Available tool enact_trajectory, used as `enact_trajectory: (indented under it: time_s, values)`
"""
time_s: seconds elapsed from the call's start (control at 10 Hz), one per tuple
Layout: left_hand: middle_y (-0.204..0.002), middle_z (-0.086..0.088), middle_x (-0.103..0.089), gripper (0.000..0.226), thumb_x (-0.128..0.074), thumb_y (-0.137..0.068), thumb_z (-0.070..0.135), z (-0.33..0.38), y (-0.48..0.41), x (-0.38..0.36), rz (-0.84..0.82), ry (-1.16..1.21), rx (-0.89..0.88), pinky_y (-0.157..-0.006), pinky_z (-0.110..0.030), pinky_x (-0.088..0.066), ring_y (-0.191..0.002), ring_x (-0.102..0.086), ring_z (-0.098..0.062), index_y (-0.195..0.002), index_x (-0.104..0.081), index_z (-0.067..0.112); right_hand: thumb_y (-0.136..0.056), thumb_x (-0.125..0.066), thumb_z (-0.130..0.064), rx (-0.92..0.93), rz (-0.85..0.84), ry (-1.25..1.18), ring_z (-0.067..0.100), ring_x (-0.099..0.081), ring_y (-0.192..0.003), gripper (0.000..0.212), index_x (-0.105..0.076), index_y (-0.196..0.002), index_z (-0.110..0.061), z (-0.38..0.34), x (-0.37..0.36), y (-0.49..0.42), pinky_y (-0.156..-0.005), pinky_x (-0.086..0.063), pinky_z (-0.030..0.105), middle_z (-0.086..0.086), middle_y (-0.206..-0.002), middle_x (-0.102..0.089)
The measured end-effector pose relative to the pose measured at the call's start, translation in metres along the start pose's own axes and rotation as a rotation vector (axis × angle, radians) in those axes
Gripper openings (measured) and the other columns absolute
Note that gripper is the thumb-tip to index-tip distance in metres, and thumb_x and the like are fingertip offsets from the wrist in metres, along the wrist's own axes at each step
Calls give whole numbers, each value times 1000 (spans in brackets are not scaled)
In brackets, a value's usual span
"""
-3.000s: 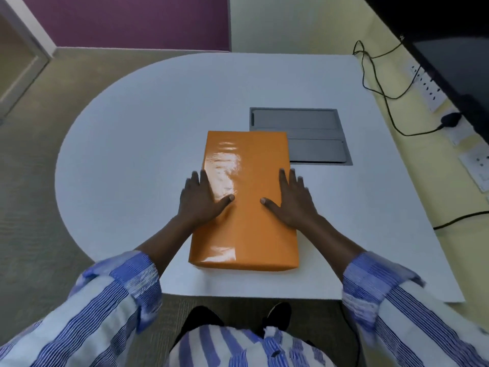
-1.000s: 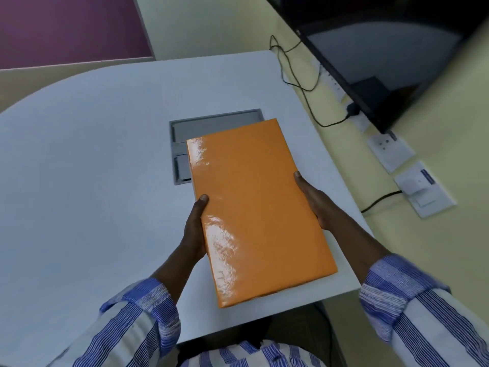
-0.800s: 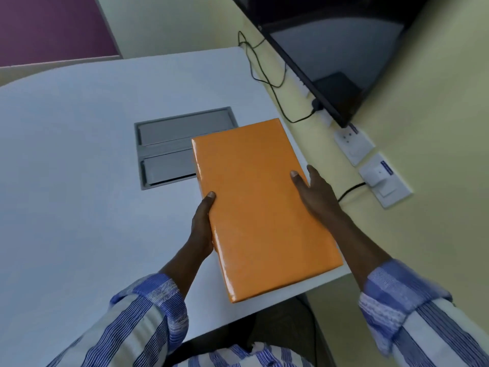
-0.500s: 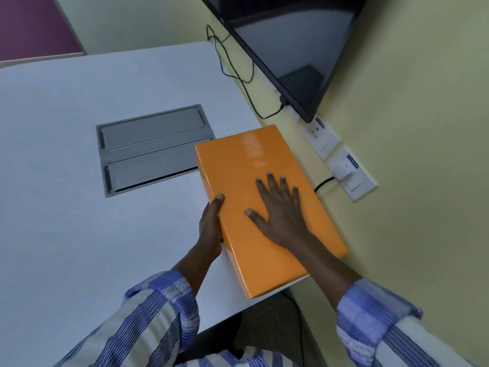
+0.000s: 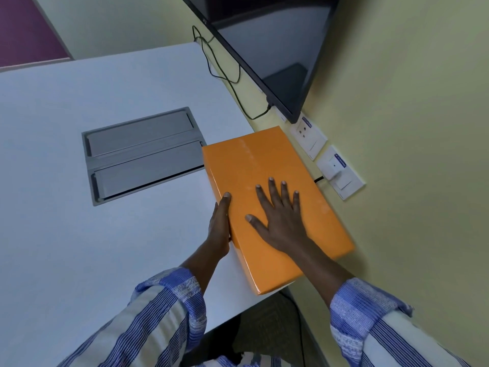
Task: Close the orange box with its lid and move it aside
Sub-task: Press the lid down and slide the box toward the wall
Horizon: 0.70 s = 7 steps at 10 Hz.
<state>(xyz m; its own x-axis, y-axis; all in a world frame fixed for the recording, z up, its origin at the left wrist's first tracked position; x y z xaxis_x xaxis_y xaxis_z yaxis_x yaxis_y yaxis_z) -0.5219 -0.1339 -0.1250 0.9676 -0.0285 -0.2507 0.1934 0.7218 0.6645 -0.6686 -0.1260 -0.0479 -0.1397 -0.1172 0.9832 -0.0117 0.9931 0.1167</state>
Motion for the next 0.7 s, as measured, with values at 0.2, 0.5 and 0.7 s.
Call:
enact_trajectory:
  time_s: [0.2, 0.5, 0.7]
  values:
    - [-113, 17, -65, 70, -46, -87, 78, 3, -1, -2, -78, -67, 0, -49, -19, -57, -99, -64, -8, -146, -36, 41, -92, -16, -79, -7, -2, 15, 34, 14, -153, 84, 3, -160, -32, 0, -2, 0, -120, 3, 63, 5, -169, 12]
    - [-171, -6, -16, 99, -31, -83, 85, 30, 14, 56, 84, -385, -105, -123, -60, -21, -156, -19, -33, -163, -13, 29, -91, -20, -77, 18, -3, -12, 36, 10, -154, 90, -6, -161, -21, -41, 12, -4, -121, 3, 60, 13, -169, 2]
    - [-170, -13, -19, 85, -31, -98, 69, 59, 42, 165, 343, -852, -261, -124, -54, -23, -156, -19, -34, -163, -17, 16, -95, -22, -70, 205, -9, -75, 34, 9, -154, 85, -6, -161, -19, -159, 2, -15, -123, 2, 55, 12, -168, 4]
Point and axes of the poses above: each hand's wrist, its own y-axis away from the middle knuckle, its own x-axis out of the back of the hand, z = x × y, the point moved 10 cm from there along -y, towards the middle knuckle
